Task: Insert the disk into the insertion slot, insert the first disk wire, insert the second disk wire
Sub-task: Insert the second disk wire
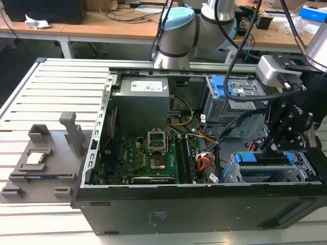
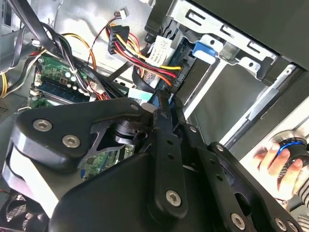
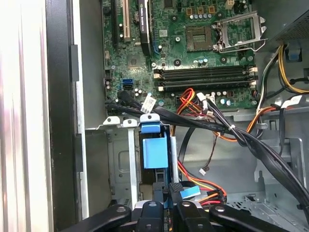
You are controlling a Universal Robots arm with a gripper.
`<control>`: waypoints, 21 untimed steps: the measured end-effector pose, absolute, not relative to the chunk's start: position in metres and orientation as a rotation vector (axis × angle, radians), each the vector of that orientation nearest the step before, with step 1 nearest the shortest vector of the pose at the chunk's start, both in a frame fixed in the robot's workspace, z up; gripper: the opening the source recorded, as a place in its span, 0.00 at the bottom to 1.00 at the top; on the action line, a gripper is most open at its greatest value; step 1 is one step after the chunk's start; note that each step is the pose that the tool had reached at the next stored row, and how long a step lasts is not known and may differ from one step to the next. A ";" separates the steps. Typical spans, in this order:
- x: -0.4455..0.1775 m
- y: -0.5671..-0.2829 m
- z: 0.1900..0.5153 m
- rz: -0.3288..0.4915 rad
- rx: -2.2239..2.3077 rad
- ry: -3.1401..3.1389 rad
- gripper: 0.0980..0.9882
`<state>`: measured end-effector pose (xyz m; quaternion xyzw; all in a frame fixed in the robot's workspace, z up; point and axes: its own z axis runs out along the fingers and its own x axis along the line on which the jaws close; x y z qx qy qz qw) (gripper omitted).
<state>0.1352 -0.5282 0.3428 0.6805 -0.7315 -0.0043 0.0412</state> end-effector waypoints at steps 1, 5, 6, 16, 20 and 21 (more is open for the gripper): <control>0.136 -0.528 0.343 -0.013 2.084 -2.240 0.09; 0.136 -0.528 0.345 -0.013 2.084 -2.240 0.09; 0.136 -0.528 0.347 -0.013 2.084 -2.240 0.09; 0.138 -0.529 0.345 -0.027 2.088 -2.244 0.09; 0.140 -0.530 0.345 -0.028 2.088 -2.244 0.09; 0.140 -0.530 0.344 -0.028 2.088 -2.244 0.09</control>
